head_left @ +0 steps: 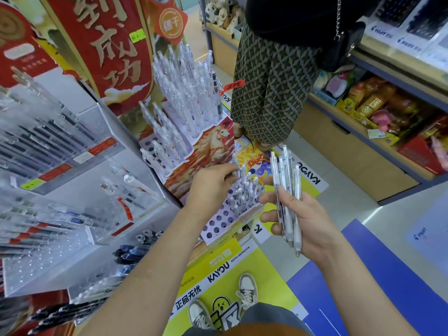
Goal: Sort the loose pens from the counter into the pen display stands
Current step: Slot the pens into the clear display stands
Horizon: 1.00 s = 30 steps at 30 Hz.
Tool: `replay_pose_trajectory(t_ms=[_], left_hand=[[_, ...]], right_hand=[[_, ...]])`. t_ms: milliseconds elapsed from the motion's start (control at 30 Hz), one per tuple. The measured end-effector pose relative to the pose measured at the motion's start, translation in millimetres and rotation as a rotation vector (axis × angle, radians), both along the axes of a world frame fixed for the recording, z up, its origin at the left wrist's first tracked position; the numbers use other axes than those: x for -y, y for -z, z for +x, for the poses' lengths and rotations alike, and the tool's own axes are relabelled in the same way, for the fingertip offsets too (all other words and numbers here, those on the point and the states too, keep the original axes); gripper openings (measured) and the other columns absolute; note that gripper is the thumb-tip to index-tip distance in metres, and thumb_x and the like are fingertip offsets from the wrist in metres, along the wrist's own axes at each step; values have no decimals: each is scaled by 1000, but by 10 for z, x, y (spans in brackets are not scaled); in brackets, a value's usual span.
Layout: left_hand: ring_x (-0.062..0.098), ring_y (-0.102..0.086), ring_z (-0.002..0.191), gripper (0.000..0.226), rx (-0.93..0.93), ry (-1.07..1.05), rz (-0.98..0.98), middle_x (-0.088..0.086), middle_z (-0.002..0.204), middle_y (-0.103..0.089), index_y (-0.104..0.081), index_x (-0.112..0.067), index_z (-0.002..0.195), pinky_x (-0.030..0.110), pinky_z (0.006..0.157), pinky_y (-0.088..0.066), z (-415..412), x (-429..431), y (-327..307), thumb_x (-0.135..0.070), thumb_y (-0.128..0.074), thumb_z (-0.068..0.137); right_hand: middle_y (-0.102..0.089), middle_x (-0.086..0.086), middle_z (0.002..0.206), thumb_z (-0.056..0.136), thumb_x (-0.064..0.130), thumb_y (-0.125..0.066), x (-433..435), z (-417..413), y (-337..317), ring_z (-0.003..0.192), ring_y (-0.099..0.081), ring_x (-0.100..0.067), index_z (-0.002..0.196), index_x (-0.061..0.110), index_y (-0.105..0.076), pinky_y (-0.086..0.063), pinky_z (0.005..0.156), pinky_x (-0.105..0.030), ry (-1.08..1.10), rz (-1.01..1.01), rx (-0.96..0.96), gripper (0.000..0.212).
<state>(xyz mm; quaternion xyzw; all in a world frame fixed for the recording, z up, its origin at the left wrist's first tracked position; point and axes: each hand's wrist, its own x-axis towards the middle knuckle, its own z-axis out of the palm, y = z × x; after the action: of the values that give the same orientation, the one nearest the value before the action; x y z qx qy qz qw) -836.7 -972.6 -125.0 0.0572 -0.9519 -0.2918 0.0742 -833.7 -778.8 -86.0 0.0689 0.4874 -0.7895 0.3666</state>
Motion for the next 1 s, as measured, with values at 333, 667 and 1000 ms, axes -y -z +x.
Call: replay_pose_trajectory(t_ms=[333, 667, 1000], left_hand=[[9, -65, 89, 20, 3, -231, 625, -7, 101, -72, -70, -20, 108, 29, 86, -54, 175, -98, -405, -14, -54, 97], [23, -68, 86, 25, 85, -149, 1280, 10, 90, -74, -65, -6, 110, 38, 85, -56, 354, -224, -651, -6, -64, 85], [14, -57, 63, 12, -135, -326, 1016, 2, 71, -63, -72, -22, 77, 26, 60, -51, 686, -12, -902, -31, -72, 69]], right_hand=[[-59, -6, 68, 87, 24, -52, 67, 53, 44, 42, -46, -9, 103, 2, -56, -33, 32, -15, -7, -120, 92, 27], [-57, -9, 62, 86, 25, -54, 199, 133, -47, 33, -42, -11, 104, 10, -50, -26, 31, -13, -80, -103, 85, 24], [-46, -7, 56, 87, 45, -57, 400, 172, -113, 30, -24, -9, 97, 1, -55, -20, 33, -13, -253, 99, -82, 45]])
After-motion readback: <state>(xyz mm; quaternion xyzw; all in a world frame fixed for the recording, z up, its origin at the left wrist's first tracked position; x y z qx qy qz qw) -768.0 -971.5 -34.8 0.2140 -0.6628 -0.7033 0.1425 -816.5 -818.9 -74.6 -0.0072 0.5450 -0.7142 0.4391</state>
